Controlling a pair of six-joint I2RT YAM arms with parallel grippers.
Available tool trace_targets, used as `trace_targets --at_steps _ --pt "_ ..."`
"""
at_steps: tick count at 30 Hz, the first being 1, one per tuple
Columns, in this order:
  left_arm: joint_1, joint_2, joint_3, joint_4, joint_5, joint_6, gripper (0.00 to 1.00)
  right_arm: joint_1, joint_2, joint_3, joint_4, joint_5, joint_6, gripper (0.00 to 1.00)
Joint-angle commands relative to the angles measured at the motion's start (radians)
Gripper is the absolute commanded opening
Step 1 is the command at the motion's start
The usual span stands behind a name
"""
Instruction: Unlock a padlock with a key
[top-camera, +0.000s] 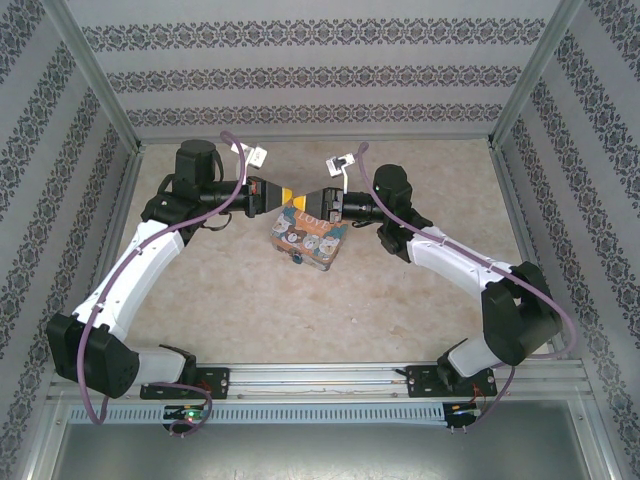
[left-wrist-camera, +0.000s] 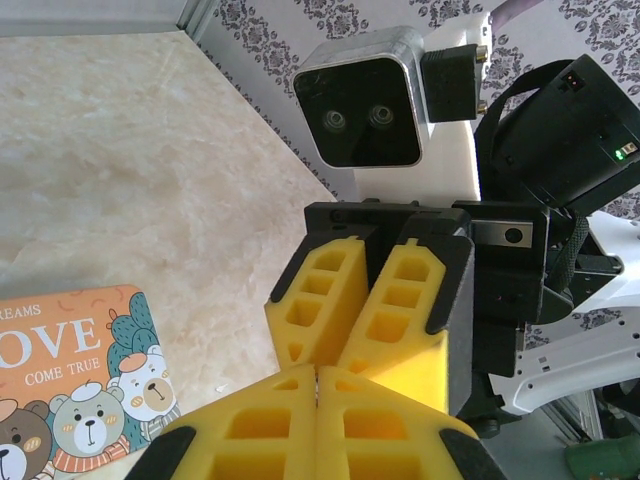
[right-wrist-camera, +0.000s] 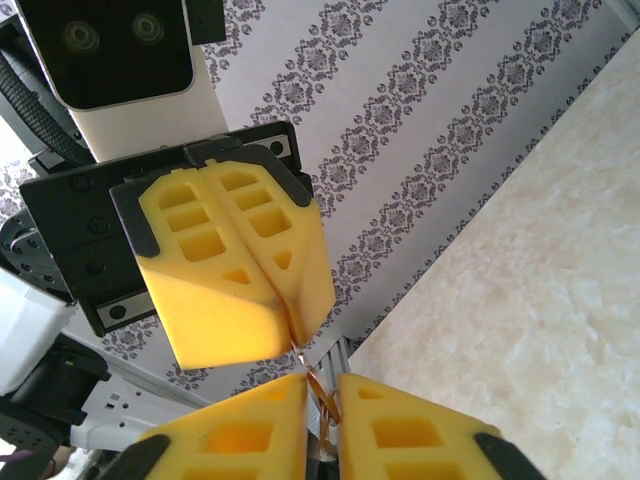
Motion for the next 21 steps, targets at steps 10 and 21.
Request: trace_targets --at_steps 10,21 --pt "0.034 -0.034 -0.020 0.053 -0.044 -0.009 0.23 0.010 -0.010 -0.001 -0.027 0.032 -0.054 0.00" --pt "0.060 -0.155 -0.245 0.215 -0.255 -0.094 0.75 -0.048 -0.019 -0.098 -0.146 0.194 -0.100 0.00"
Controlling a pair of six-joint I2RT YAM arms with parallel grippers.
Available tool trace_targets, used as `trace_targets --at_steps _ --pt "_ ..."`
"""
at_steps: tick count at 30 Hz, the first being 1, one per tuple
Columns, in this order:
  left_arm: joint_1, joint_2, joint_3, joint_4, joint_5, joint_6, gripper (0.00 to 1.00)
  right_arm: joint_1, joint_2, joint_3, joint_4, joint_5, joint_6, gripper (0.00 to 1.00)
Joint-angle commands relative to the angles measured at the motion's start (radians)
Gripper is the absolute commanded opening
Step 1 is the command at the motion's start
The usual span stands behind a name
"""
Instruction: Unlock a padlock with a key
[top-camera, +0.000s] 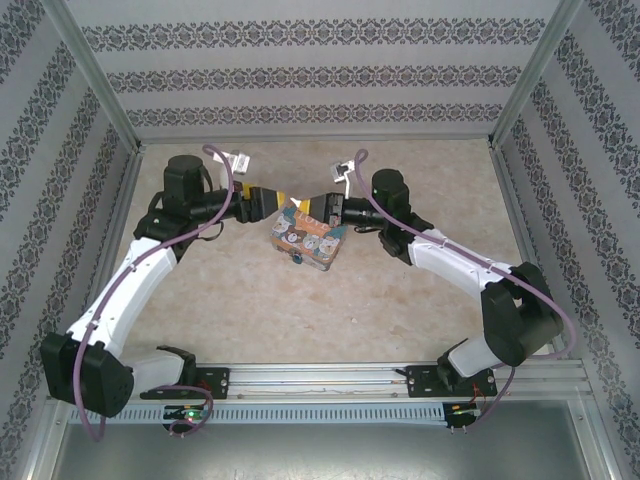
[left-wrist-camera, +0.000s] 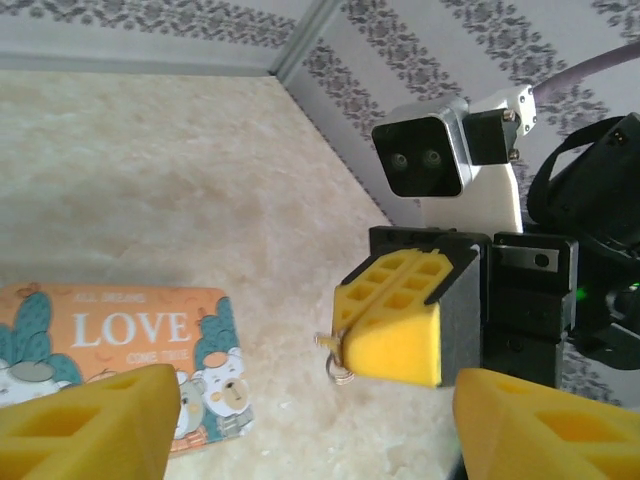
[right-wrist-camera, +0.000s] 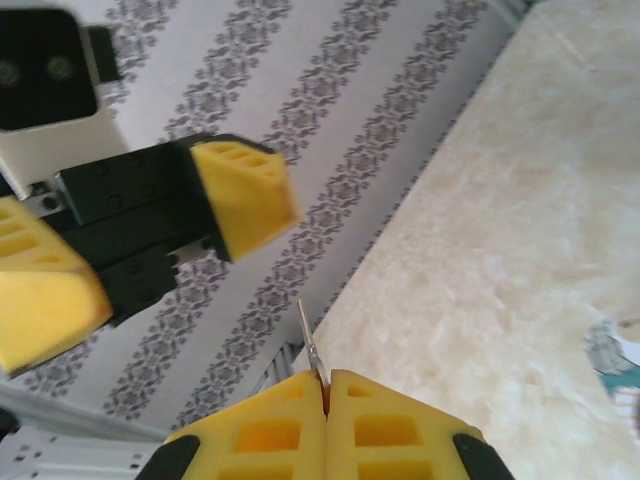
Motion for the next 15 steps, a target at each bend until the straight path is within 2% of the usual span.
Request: trace_targets --at_steps 1,7,11,15 --pt "0.013 -0.042 -0.085 0.090 -0.103 -0.033 0.76 -0.031 -0.009 -0.056 -0.032 0.093 -0.016 0.00" --pt "0.008 -0.077 -0.283 0.140 -0.143 -0.022 0.77 -0.079 0.025 -0.147 -0.024 0.159 0.021 0.00" --pt "-0.012 -0.061 -0.422 0.285 -0.130 -0.065 0.77 -0.099 0.068 -0.181 -0.003 0.143 0.040 0.00" --pt "-0.059 -0.006 -0.494 0.421 -0.116 -0.072 0.80 -0.101 0.106 -0.184 0.005 0.135 0.045 0.00"
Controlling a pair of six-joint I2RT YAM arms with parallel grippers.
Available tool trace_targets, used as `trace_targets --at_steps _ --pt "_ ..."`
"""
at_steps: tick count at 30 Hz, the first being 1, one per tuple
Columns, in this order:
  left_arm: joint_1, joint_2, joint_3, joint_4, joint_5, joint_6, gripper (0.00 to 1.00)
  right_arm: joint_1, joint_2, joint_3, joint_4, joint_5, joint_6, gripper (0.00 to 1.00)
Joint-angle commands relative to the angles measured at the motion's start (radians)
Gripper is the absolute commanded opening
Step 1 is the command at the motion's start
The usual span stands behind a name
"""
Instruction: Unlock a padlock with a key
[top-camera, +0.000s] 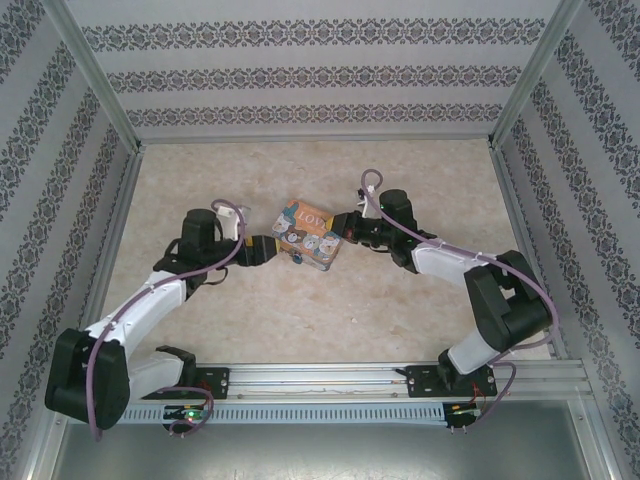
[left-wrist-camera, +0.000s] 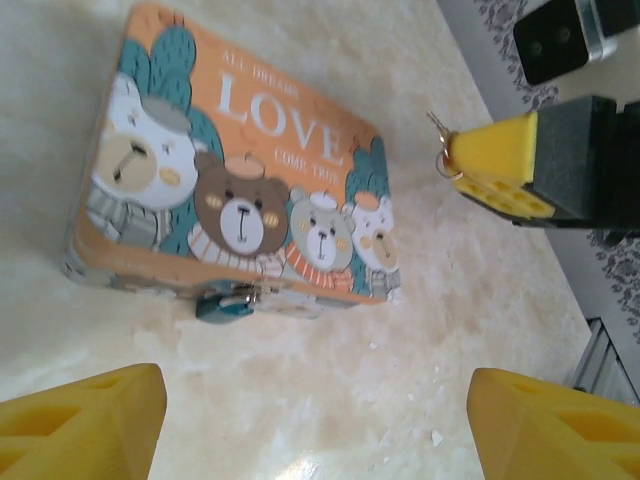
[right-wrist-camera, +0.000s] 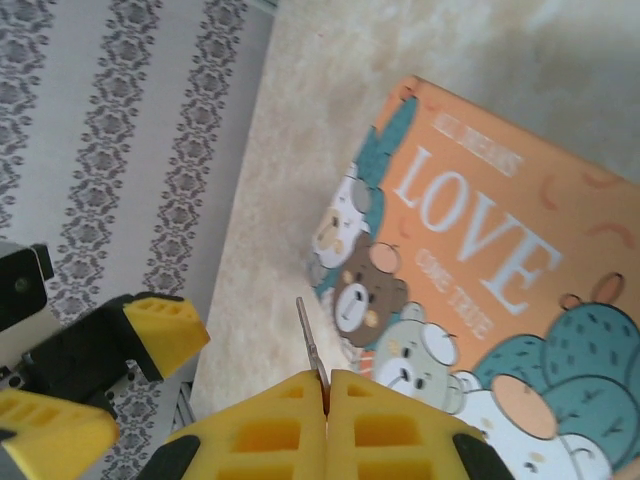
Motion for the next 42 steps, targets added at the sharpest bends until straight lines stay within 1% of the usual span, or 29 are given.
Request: trace_targets --at_steps 1,4,11,20,25,28,34,42 --pt "-0.045 0.042 -0.032 0.212 0.007 -0.015 0.80 -0.005 0.029 -0.005 0.040 0.001 0.015 0.00" --pt "-0.061 0.100 -0.045 0.270 0.005 -0.005 0.81 -0.005 0.061 0.004 0.047 -0.003 0.016 0.00" --pt "-0.069 0.221 -0.040 0.335 0.033 -0.001 0.79 -0.003 0.109 0.018 0.042 0.010 0.024 0.00" --pt "-0.075 0.300 -0.038 0.358 0.035 0.017 0.76 -0.002 0.155 0.008 0.028 0.010 0.015 0.00" --pt "-0.080 0.360 -0.039 0.399 0.050 0.000 0.75 0.006 0.178 -0.002 0.028 0.010 0.010 0.00" --pt "-0.083 0.395 -0.043 0.440 0.048 -0.016 0.71 0.009 0.183 -0.006 0.029 0.011 0.009 0.00" --pt "-0.085 0.449 -0.038 0.495 0.030 -0.034 0.66 0.009 0.179 -0.006 0.020 0.013 0.003 0.00" --pt "-0.089 0.509 -0.038 0.552 0.021 -0.018 0.60 0.007 0.176 -0.003 0.013 0.010 -0.003 0.00"
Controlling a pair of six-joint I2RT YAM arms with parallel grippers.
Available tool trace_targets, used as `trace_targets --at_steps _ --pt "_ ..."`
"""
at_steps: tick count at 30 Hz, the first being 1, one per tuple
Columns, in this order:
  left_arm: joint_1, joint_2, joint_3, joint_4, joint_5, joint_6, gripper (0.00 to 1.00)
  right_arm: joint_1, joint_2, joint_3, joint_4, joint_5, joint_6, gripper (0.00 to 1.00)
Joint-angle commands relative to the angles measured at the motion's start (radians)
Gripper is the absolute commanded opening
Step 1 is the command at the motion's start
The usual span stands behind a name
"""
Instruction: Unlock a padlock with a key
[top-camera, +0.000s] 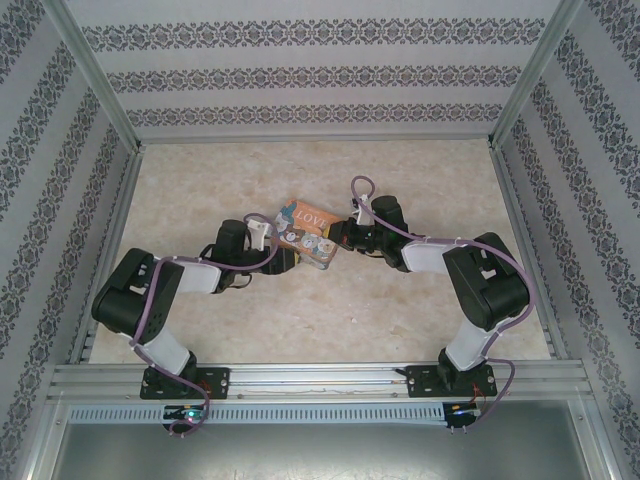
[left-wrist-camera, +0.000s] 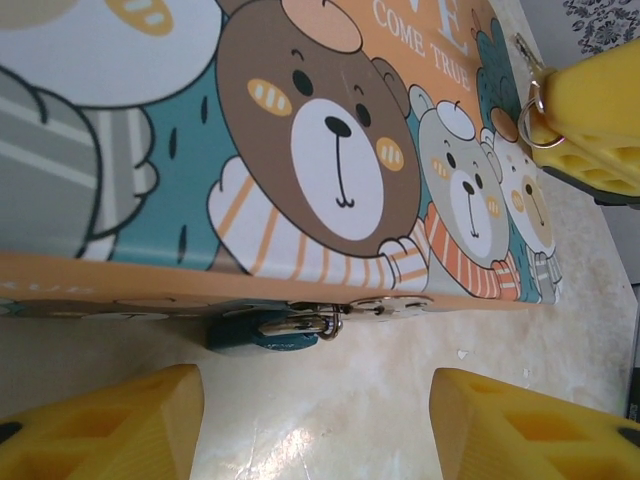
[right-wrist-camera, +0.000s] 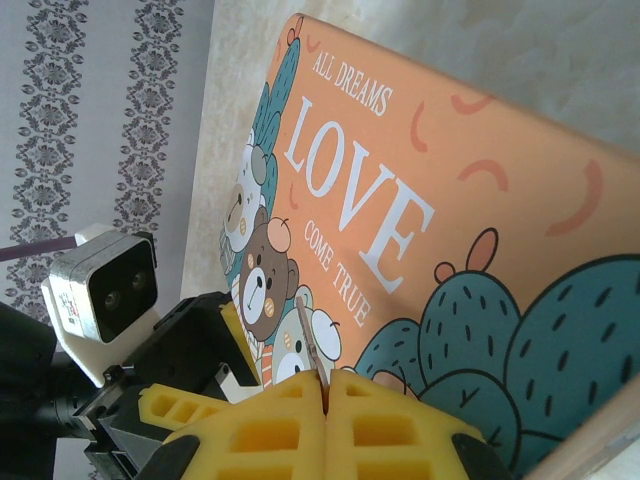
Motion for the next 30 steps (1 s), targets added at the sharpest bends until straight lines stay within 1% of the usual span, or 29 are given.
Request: trace_targets --at_steps 1,5,12,17,21,30 --pt "-0.014 0.032 0.002 0.087 -0.002 0.005 0.60 0.006 0.030 -0.005 -0.056 0.019 -0.023 0.00" --pt "-0.020 0.062 0.004 0.126 0.001 -0.011 0.56 0.005 0.027 -0.008 -0.057 0.018 -0.025 0.00" --pt "-0.026 0.091 0.005 0.171 -0.005 -0.014 0.53 0.003 0.027 -0.011 -0.057 0.017 -0.026 0.00" --pt "-0.033 0.101 0.009 0.169 -0.017 -0.006 0.53 0.003 0.024 -0.011 -0.055 0.015 -0.029 0.00" --pt "-0.039 0.116 0.020 0.175 -0.005 -0.014 0.52 0.003 0.024 -0.011 -0.055 0.013 -0.029 0.00" --pt "-0.080 0.122 0.017 0.188 -0.006 -0.034 0.52 0.003 0.017 -0.018 -0.055 0.012 -0.031 0.00"
